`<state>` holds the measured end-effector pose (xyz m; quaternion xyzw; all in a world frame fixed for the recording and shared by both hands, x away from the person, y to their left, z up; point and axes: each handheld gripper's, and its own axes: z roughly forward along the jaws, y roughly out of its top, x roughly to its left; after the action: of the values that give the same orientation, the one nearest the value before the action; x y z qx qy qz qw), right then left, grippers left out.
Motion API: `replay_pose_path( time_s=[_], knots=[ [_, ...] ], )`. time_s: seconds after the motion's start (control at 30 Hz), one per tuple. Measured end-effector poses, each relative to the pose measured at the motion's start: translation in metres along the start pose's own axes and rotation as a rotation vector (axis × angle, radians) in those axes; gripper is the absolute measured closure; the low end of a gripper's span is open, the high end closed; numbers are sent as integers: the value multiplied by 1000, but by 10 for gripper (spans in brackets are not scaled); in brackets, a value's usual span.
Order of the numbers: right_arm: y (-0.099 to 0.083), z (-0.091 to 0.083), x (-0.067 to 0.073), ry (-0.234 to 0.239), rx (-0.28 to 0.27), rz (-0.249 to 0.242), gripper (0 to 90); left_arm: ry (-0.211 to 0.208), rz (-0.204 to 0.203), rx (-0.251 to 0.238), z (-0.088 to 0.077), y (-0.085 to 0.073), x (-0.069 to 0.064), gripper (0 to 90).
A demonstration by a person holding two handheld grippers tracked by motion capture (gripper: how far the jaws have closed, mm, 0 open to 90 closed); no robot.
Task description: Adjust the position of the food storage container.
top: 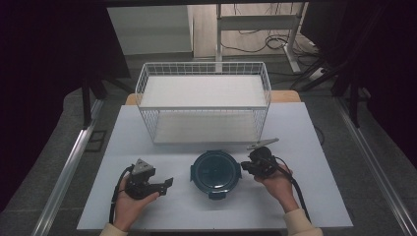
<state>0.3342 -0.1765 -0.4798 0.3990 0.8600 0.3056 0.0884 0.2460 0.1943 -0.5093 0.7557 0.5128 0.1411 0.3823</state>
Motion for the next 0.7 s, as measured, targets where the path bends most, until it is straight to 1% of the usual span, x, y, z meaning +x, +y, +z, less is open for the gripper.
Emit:
replay_pose_path(
  time_s=[0.07,0.1,0.2,0.27,0.33,0.37,0.4,0.43,0.47,0.7],
  knots=[
    [0,1,1,-7,3,-4,895,0,-6,-2,-1,0,2,216],
    [0,0,1,-5,2,0,895,-1,-15,-3,-2,-1,4,216],
    [-1,0,1,-5,-1,3,896,-2,-19,-3,-1,-1,5,216],
    [-2,1,2,-8,7,13,897,-4,-20,0,-1,-1,4,216],
    [-2,2,2,-13,12,11,897,-4,-19,1,-1,-1,4,216],
    [-3,5,5,1,45,1,897,-5,-15,2,-1,-1,4,216],
    [-3,5,5,1,45,1,897,-5,-15,2,-1,-1,4,216],
    [-4,6,7,-17,40,-6,897,-5,-15,2,-1,-1,3,216],
    [-3,6,8,-25,37,2,897,-6,-16,1,-1,-1,3,216],
    [-3,5,12,-30,41,7,898,-7,-16,0,-1,-1,5,216]
  ],
)
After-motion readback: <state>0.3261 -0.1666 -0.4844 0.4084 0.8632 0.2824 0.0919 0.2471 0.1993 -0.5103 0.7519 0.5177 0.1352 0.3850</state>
